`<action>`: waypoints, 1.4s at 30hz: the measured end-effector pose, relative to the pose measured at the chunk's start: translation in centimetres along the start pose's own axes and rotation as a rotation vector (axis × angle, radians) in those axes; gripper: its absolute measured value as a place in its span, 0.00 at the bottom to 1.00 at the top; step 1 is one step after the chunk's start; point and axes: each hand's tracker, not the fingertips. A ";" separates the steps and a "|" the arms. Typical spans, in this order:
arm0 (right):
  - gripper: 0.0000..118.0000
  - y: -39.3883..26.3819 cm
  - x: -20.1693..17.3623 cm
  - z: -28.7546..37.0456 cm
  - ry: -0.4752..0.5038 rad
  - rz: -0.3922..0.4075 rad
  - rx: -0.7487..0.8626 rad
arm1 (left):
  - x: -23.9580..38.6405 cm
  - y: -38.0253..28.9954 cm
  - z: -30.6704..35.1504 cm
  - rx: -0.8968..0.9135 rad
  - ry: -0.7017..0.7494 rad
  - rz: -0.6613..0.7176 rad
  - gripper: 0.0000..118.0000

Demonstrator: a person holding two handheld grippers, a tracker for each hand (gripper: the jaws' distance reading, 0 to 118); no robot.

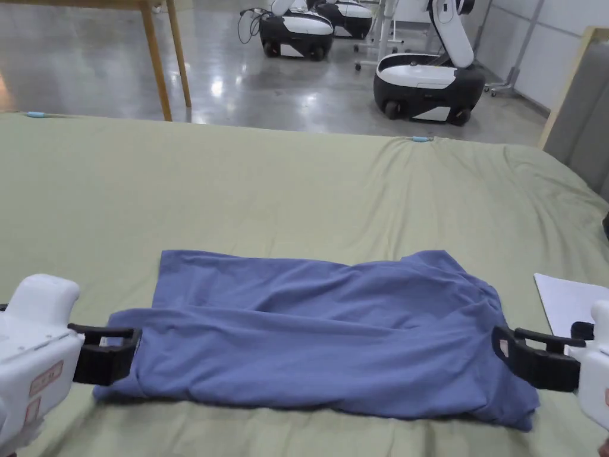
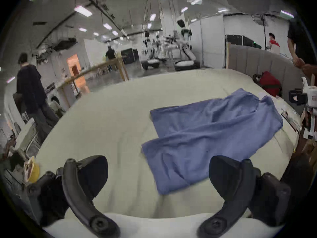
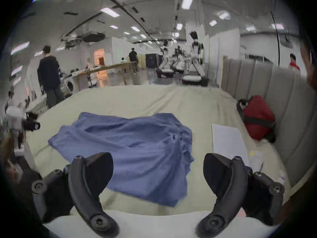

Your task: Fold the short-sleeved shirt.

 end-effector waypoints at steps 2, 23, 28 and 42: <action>0.87 -1.7 -1.5 2.2 -0.010 0.063 0.008 | 1.0 -2.5 2.3 -0.006 0.007 0.001 0.98; 0.01 -6.8 -3.5 4.2 0.003 0.032 -0.070 | 1.7 -6.1 -5.6 -0.216 0.016 0.067 0.94; 0.01 -7.3 -1.0 1.8 -0.034 -0.062 -0.125 | 1.6 -4.1 -9.2 -0.276 0.012 0.038 0.65; 0.10 -6.1 2.6 -9.4 -0.043 -0.168 -0.349 | 2.2 0.0 -9.0 -0.271 -0.080 0.051 0.05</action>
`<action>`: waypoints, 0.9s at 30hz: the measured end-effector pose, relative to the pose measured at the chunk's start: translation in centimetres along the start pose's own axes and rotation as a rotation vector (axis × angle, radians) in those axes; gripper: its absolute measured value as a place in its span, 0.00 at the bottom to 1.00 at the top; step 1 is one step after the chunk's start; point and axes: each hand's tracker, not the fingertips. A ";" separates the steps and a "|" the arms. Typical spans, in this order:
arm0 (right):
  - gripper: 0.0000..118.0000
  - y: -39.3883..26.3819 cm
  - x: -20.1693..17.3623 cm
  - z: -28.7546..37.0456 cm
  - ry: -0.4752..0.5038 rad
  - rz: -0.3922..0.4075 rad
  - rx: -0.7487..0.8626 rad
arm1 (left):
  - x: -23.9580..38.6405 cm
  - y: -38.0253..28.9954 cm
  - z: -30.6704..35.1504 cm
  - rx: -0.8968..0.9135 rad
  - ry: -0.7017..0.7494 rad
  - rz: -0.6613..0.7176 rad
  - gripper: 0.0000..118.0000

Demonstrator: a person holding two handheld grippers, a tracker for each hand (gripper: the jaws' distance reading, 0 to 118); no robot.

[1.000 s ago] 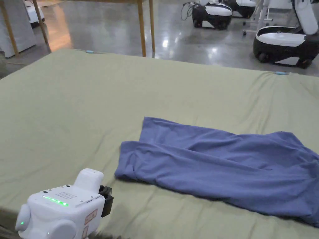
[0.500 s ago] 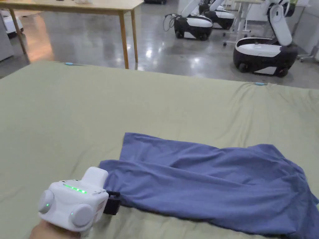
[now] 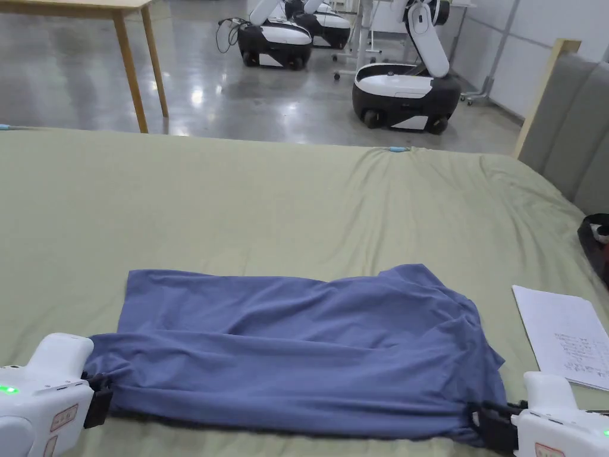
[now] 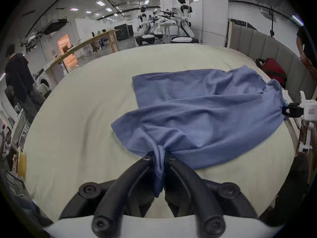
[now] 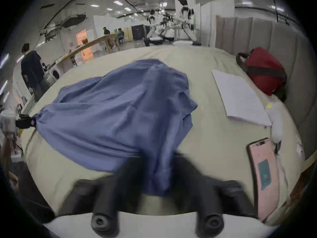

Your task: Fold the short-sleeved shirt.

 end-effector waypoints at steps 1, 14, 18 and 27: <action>0.09 0.1 0.1 -0.2 0.048 -0.030 0.013 | -0.3 0.2 0.0 -0.003 -0.017 0.011 0.05; 0.09 0.9 -1.0 14.2 0.161 0.037 0.141 | -1.7 -1.5 11.2 0.148 -0.030 -0.003 0.04; 0.09 -3.2 -1.8 13.2 0.134 0.102 0.073 | -0.4 -5.7 11.7 0.113 -0.021 -0.035 0.04; 0.88 -7.2 -1.8 12.3 0.046 0.051 0.175 | -0.2 -10.8 11.1 0.120 0.032 0.011 0.95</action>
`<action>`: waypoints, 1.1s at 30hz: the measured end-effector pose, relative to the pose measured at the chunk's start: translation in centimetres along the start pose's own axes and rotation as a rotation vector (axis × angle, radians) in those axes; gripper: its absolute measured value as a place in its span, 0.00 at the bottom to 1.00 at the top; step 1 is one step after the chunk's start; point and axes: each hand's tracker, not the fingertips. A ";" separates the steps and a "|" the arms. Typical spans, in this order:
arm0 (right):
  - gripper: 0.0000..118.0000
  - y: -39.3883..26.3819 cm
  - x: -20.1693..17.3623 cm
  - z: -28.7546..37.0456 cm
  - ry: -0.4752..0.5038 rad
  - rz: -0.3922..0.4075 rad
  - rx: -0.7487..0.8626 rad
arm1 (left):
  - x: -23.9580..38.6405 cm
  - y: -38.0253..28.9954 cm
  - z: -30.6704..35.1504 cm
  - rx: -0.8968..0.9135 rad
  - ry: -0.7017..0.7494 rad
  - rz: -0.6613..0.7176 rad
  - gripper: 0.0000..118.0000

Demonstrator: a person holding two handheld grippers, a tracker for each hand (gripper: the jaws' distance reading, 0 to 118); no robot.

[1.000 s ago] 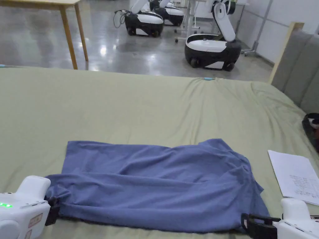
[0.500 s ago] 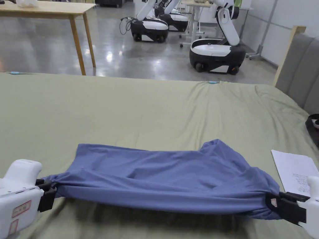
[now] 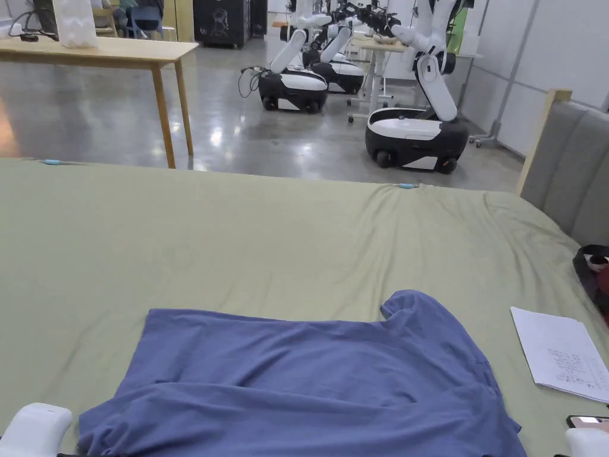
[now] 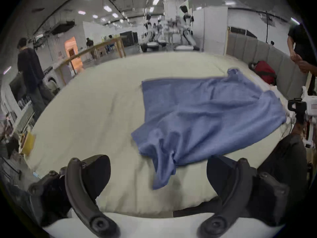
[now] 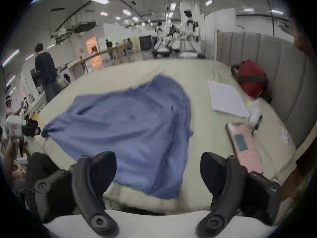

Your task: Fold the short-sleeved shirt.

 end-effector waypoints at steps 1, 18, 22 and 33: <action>0.88 0.9 -0.5 1.2 -0.012 0.005 0.069 | 0.0 0.5 1.0 0.047 -0.003 0.028 0.95; 0.07 6.1 -7.4 3.2 0.002 0.092 0.360 | 1.4 9.0 -0.6 0.225 -0.005 0.098 0.01; 0.07 6.5 -6.6 1.4 -0.005 0.100 0.319 | -0.7 11.8 -6.2 0.122 -0.013 0.100 0.01; 0.07 10.3 -1.3 -6.1 -0.057 0.051 0.149 | -1.9 20.5 -22.4 -0.095 0.074 0.073 0.97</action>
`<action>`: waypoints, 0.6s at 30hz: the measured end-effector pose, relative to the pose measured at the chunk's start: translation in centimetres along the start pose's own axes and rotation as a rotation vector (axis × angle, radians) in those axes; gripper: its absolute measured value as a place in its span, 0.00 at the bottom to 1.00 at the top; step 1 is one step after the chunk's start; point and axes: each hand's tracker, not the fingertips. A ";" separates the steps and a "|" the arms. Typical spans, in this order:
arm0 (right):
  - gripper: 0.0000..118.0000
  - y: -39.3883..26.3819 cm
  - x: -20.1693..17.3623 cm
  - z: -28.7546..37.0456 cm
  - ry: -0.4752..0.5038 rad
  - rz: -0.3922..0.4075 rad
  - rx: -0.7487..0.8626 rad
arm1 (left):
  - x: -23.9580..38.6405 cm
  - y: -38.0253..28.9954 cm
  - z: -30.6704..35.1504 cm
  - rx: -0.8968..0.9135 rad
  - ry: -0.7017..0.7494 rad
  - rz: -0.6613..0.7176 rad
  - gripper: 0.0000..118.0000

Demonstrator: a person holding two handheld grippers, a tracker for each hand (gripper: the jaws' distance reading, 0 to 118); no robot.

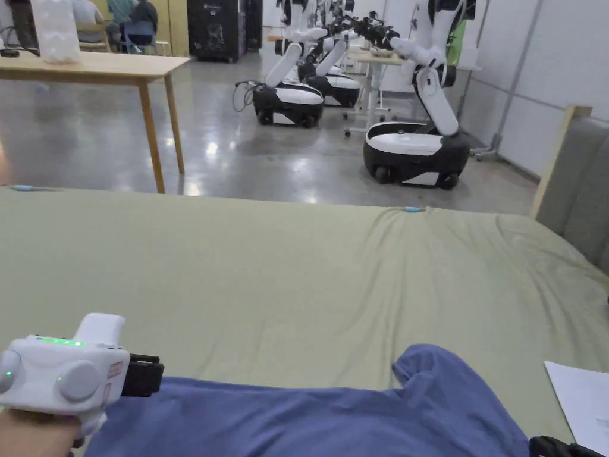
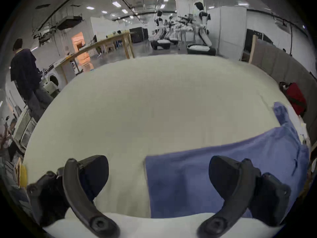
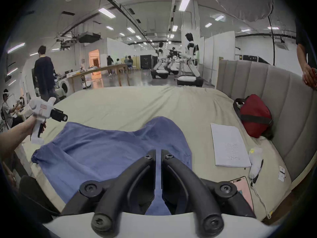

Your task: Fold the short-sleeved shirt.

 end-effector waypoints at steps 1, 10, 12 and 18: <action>0.07 0.4 0.8 -1.2 -0.014 -0.005 -0.033 | 0.4 0.2 -0.9 -0.024 0.018 -0.011 0.94; 0.97 2.8 7.9 -16.6 -0.079 -0.045 -0.351 | -0.5 -0.7 -4.3 -0.072 -0.064 -0.059 0.04; 0.97 2.9 8.3 -19.8 -0.092 -0.065 -0.400 | 0.0 -0.6 -3.3 -0.047 -0.061 -0.076 0.04; 0.60 2.7 6.4 -23.2 -0.155 -0.007 -0.500 | 0.5 -0.1 -1.5 -0.027 -0.072 -0.085 0.04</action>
